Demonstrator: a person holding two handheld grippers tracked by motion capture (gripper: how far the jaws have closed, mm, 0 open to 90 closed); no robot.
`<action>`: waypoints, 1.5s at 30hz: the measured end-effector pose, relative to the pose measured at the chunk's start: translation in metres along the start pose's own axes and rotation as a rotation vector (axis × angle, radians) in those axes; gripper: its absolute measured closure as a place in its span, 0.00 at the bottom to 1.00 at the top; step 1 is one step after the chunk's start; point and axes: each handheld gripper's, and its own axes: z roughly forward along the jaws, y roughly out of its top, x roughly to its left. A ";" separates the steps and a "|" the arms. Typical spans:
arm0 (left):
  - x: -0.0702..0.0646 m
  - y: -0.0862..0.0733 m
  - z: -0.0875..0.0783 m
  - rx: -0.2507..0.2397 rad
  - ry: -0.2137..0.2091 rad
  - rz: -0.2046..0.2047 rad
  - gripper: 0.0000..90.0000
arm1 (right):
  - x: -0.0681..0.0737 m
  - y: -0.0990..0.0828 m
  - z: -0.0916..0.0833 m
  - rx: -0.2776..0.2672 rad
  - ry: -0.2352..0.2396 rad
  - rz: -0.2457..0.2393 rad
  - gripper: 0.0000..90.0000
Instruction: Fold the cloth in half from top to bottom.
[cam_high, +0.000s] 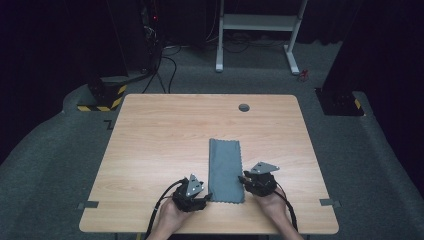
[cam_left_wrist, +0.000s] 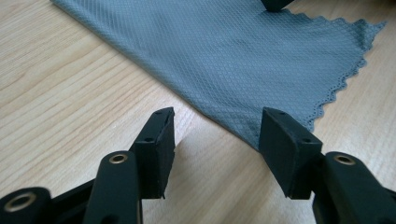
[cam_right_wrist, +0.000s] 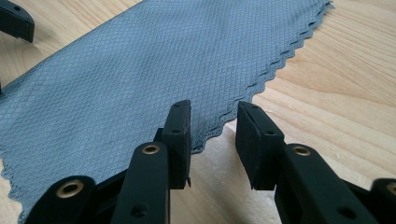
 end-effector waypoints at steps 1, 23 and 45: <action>-0.001 -0.001 -0.001 0.000 0.003 -0.001 0.51 | 0.001 0.000 0.000 0.002 0.001 0.000 0.73; 0.011 0.009 -0.004 -0.002 -0.044 -0.015 0.51 | 0.006 0.003 -0.001 0.010 0.020 -0.024 0.78; 0.083 0.081 0.079 0.035 0.080 -0.146 0.56 | -0.023 0.045 0.039 0.018 -0.032 0.056 0.88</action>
